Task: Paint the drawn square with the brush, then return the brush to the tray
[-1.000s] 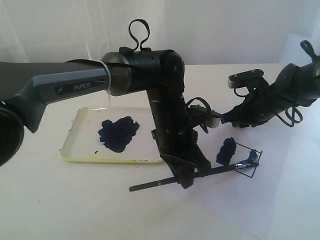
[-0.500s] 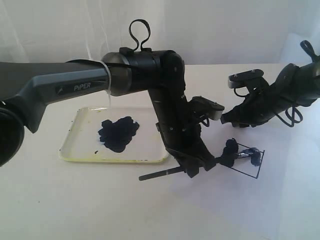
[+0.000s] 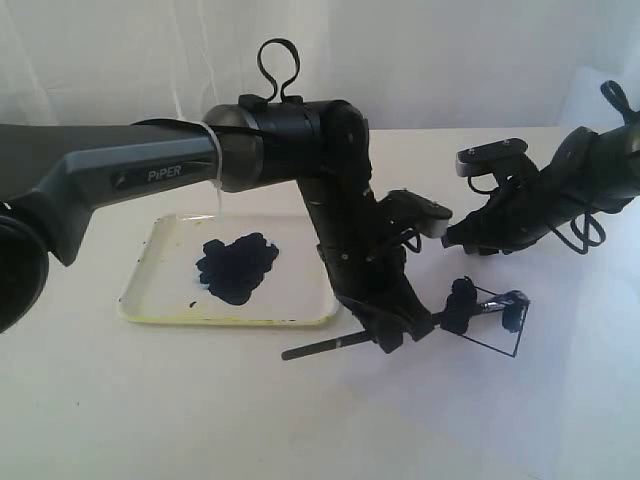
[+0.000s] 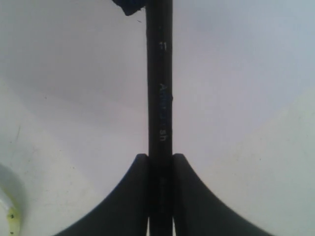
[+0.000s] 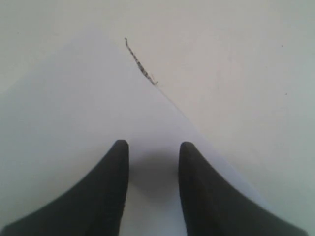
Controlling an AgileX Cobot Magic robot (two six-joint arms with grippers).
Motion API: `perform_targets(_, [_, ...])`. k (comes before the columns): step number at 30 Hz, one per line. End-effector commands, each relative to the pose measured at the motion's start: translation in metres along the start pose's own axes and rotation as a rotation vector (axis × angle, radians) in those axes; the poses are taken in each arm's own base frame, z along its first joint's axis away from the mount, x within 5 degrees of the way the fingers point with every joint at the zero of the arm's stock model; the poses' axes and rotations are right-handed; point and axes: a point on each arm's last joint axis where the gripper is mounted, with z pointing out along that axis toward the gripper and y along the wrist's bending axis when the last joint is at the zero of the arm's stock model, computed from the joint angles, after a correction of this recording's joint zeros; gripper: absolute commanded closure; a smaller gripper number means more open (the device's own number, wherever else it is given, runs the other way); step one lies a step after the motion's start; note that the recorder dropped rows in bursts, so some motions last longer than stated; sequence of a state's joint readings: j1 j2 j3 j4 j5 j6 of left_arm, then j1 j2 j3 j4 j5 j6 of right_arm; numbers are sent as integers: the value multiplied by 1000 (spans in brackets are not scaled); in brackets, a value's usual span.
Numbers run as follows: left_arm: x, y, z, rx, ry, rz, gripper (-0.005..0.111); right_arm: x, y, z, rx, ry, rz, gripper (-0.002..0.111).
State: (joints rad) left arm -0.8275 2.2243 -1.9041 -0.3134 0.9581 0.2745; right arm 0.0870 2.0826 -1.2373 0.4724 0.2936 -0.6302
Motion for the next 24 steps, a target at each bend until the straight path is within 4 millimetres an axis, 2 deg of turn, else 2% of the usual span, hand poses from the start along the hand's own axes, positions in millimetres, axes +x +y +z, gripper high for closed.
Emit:
perform_targets(1, [1, -4, -2, 30, 19, 14, 107, 4, -1, 3, -12, 27, 4, 75])
perform_targets(20, [1, -2, 2, 17, 5, 9, 107, 5, -1, 3, -18, 36, 4, 75])
perform_targets(24, [5, -1, 9, 21, 13, -4, 107, 5, -1, 3, -18, 36, 4, 75])
